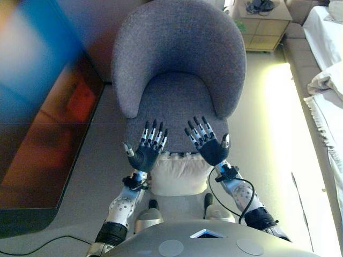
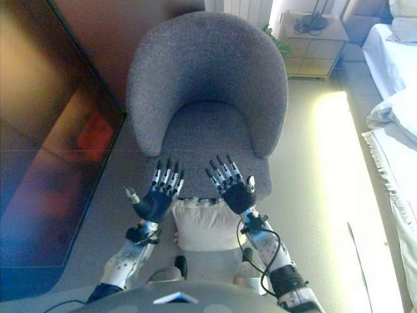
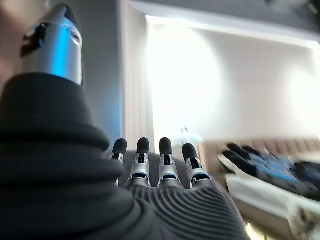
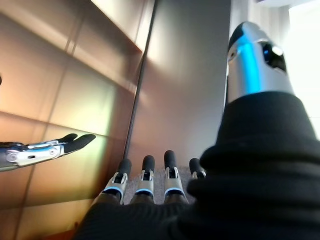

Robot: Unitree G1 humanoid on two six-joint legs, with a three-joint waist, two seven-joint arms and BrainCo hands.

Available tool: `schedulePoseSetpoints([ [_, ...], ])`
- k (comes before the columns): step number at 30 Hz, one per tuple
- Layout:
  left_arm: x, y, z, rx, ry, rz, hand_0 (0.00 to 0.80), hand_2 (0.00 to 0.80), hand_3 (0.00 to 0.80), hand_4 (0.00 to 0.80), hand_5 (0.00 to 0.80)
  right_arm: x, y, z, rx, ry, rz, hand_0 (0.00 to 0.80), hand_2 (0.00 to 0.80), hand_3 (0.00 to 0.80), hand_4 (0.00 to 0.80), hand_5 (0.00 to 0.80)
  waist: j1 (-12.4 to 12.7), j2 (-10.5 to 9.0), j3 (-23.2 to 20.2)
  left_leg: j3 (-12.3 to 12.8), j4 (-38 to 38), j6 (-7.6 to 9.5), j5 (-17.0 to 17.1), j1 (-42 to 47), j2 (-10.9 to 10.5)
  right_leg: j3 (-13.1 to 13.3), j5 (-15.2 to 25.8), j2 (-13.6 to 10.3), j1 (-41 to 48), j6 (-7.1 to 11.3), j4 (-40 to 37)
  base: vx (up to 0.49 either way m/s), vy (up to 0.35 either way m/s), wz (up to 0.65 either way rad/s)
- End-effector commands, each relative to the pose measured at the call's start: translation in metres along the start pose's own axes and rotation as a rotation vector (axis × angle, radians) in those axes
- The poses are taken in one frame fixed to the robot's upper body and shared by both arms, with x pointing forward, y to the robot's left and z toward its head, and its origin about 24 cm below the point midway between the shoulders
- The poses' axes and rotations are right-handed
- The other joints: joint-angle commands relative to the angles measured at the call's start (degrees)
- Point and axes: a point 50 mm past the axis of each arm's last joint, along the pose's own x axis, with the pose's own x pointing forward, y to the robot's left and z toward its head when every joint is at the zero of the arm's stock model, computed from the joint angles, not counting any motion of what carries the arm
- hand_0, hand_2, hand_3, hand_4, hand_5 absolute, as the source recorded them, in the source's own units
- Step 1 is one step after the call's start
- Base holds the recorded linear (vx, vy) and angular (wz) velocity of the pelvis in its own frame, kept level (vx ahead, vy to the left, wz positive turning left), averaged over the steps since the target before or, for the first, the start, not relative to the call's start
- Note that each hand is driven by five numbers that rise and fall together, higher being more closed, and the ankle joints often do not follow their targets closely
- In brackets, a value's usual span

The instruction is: Pick up the cushion and take it to the sofa

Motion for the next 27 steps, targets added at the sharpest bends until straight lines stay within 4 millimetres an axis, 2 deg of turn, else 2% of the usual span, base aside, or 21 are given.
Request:
schedulePoseSetpoints([
  [1,0.012,-0.007,0.003,0.009,0.004,-0.061,0.0,0.0,0.0,0.0,0.0,0.012,0.016,0.004,-0.024,-0.044,0.133,0.0,0.0,0.0,0.0,0.0,1.01,-1.3,-1.17,0.85,1.8,2.37,0.65,-4.09,-1.0,-2.32,-1.06,-0.97,-0.67,0.43,2.23,0.0,0.0,0.0],
  [13,0.007,-0.009,0.011,0.095,0.012,-0.022,0.0,0.0,0.0,0.0,0.0,-0.001,0.011,0.0,-0.044,-0.022,0.081,0.0,0.0,0.0,0.0,0.0,0.87,-1.47,-1.31,0.63,1.3,2.64,0.67,-3.7,-1.61,-1.64,-0.69,-0.56,-0.19,0.4,1.13,0.017,0.003,0.0],
  [19,0.006,-0.009,0.018,0.221,0.038,0.022,0.0,0.0,0.0,0.0,0.0,-0.002,0.011,0.002,-0.082,-0.012,0.071,0.0,0.0,0.0,0.0,0.0,0.83,-1.5,-0.94,0.71,1.74,2.71,0.45,-3.79,-1.71,-1.46,-0.79,-0.46,-0.27,0.39,1.19,0.0,0.0,0.0],
  [22,0.005,-0.007,0.025,0.363,0.054,0.091,0.0,0.0,0.0,0.0,0.0,-0.004,0.007,0.004,-0.155,0.004,0.013,0.0,0.0,0.0,0.0,0.0,0.81,-1.47,-0.87,0.66,1.58,2.61,0.59,-3.74,-1.68,-1.45,-0.7,-0.41,-0.17,0.41,0.98,0.0,0.0,0.0],
  [25,0.005,-0.003,0.046,0.701,0.03,0.325,0.0,0.0,0.0,0.0,0.0,-0.01,-0.007,0.022,-0.509,0.017,-0.271,0.0,0.0,0.0,0.0,0.0,0.83,-1.42,-0.75,0.38,1.53,2.38,0.83,-3.67,-1.67,-1.67,-0.57,-0.35,-0.07,0.4,0.89,0.0,0.0,0.0],
  [27,0.007,-0.007,0.067,0.937,-0.019,0.444,0.0,0.0,0.0,0.0,0.0,-0.015,-0.01,0.034,-0.689,0.035,-0.37,0.0,0.0,0.0,0.0,0.0,0.76,-1.56,-0.4,0.34,1.7,2.41,0.84,-3.61,-1.61,-1.64,-0.71,-0.4,-0.05,0.37,1.06,0.0,0.0,0.0],
])
